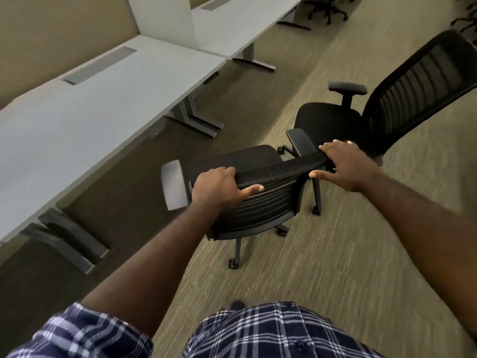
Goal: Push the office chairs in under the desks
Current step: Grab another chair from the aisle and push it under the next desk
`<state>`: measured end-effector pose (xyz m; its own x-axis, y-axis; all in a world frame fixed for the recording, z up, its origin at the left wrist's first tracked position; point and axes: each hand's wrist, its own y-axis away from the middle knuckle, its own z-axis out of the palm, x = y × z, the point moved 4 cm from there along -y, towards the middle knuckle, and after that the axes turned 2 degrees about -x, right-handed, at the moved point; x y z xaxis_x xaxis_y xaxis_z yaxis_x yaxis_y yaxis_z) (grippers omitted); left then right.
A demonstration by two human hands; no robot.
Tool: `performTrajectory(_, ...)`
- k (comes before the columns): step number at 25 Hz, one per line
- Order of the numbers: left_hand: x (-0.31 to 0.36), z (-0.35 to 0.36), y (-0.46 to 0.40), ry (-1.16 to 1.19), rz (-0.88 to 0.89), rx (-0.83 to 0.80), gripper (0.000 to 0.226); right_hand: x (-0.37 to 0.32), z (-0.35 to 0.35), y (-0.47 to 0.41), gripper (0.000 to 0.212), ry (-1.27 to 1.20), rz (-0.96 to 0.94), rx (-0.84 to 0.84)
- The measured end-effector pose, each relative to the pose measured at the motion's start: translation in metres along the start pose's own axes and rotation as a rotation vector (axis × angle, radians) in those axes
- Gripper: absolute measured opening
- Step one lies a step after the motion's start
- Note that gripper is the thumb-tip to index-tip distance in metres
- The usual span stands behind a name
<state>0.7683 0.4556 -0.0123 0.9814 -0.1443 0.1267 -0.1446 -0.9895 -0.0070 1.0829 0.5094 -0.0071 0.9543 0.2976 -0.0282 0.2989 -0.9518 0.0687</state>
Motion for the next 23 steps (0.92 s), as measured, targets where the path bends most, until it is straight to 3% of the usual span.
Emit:
performTrajectory(6, 0.009, -0.002, 0.007, 0.008, -0.140, -0.018, 0.089, 0.013, -0.010, -0.030, 0.101, -0.088, -0.153, -0.094)
performTrajectory(12, 0.014, 0.005, 0.033, -0.012, -0.219, 0.052, 0.084, 0.001, -0.003, -0.028, 0.083, -0.014, -0.271, 0.067)
performTrajectory(23, 0.006, 0.001, 0.043, -0.063, -0.375, 0.058, 0.083, -0.014, -0.012, -0.054, 0.101, -0.037, -0.403, 0.132)
